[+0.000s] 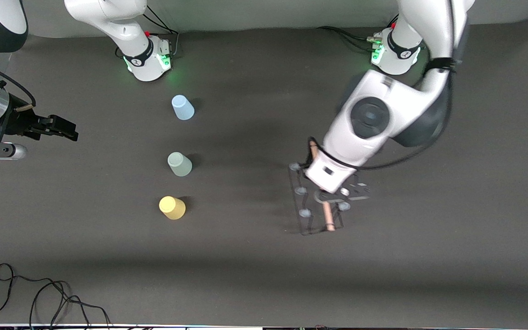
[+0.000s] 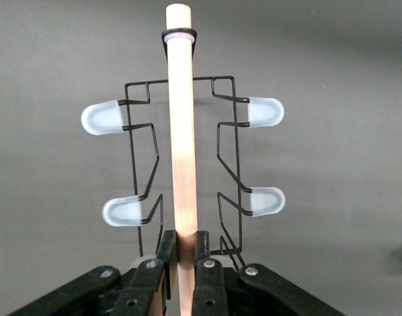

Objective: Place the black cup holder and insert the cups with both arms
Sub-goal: 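Lower the holder onto the table middle with the left gripper, then open the left gripper and withdraw while the right gripper reaches cups, then grasp the pale green cup with the right gripper, then carry the green cup to the holder and lower it onto a peg, then release the green cup and move the right gripper to the yellow cup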

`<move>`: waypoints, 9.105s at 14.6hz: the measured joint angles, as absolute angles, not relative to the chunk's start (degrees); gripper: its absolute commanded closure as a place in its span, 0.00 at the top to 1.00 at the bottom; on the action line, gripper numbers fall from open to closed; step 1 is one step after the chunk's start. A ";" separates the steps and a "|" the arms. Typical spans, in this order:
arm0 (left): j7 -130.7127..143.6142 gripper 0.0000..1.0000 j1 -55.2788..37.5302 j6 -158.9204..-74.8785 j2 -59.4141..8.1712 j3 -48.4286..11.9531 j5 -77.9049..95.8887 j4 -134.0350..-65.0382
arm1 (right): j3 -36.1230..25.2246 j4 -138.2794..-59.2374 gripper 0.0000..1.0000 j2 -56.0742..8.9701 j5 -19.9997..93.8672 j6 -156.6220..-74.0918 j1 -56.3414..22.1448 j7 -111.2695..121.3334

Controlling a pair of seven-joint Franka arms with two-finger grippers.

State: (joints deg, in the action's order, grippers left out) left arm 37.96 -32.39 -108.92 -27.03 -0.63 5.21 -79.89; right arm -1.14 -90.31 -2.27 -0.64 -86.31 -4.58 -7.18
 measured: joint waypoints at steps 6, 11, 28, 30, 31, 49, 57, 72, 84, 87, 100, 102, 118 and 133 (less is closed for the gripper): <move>40.55 0.00 -37.48 -114.21 -27.17 -0.56 5.21 -84.58 | -1.14 -90.31 1.00 -2.27 -0.64 -86.27 -4.58 -7.18; 40.56 0.00 -37.94 -121.38 -26.08 -0.53 5.21 -93.22 | -1.22 -90.31 1.00 -2.27 -0.64 -85.59 -4.57 -7.18; 38.12 0.00 -39.37 -124.40 -21.38 -1.41 5.21 -99.30 | -0.99 -91.22 1.00 -3.39 -0.59 -84.12 -9.99 -14.82; 38.11 0.00 -39.44 -124.40 -21.51 -1.55 5.21 -99.67 | -0.99 -91.75 1.00 -4.09 -0.59 -84.23 -10.72 -15.46; 38.11 0.27 -39.49 -124.41 -21.65 -1.61 5.21 -99.93 | -1.03 -91.85 1.00 -4.38 -0.59 -84.26 -10.70 -15.46; 32.01 1.00 -27.30 -110.34 -15.81 0.22 4.23 -89.37 | -1.02 -111.44 1.00 -3.55 1.04 -105.61 -14.54 -24.99; 7.59 1.00 -9.71 -98.74 -9.65 0.69 -0.07 -89.55 | -1.10 -131.70 1.00 -2.00 3.01 -130.16 -15.61 -26.53; -2.47 1.00 0.44 -101.47 -4.62 0.51 -1.01 -94.00 | -1.15 -134.14 1.00 -14.74 5.40 -145.06 -19.45 -32.21; -5.62 1.00 1.61 -94.22 -4.22 0.09 -1.02 -90.11 | -0.80 -128.65 0.00 -15.21 7.21 -140.10 -21.25 -34.40; -5.63 1.00 1.47 -93.92 -4.21 -0.60 -1.02 -90.12 | -0.70 -119.98 0.00 -14.71 7.32 -128.56 -23.59 -40.12; -5.64 1.00 1.47 -93.08 -4.21 -0.53 -1.05 -90.10 | -0.36 -95.96 0.00 -24.16 10.19 -123.64 -42.18 -70.37; -5.64 1.00 1.47 -93.08 -4.21 -0.54 -1.06 -90.09 | -0.36 -95.09 0.00 -24.34 10.19 -123.35 -43.03 -72.04; -5.63 1.00 1.45 -92.98 -4.21 -0.65 -1.06 -90.12 | -0.08 -93.00 0.99 -28.86 10.25 -122.71 -47.26 -75.76; -5.63 1.00 1.33 -93.07 -4.21 -0.85 -1.06 -90.14 | -2.72 -81.44 1.00 -27.75 10.13 -104.77 -25.19 -45.98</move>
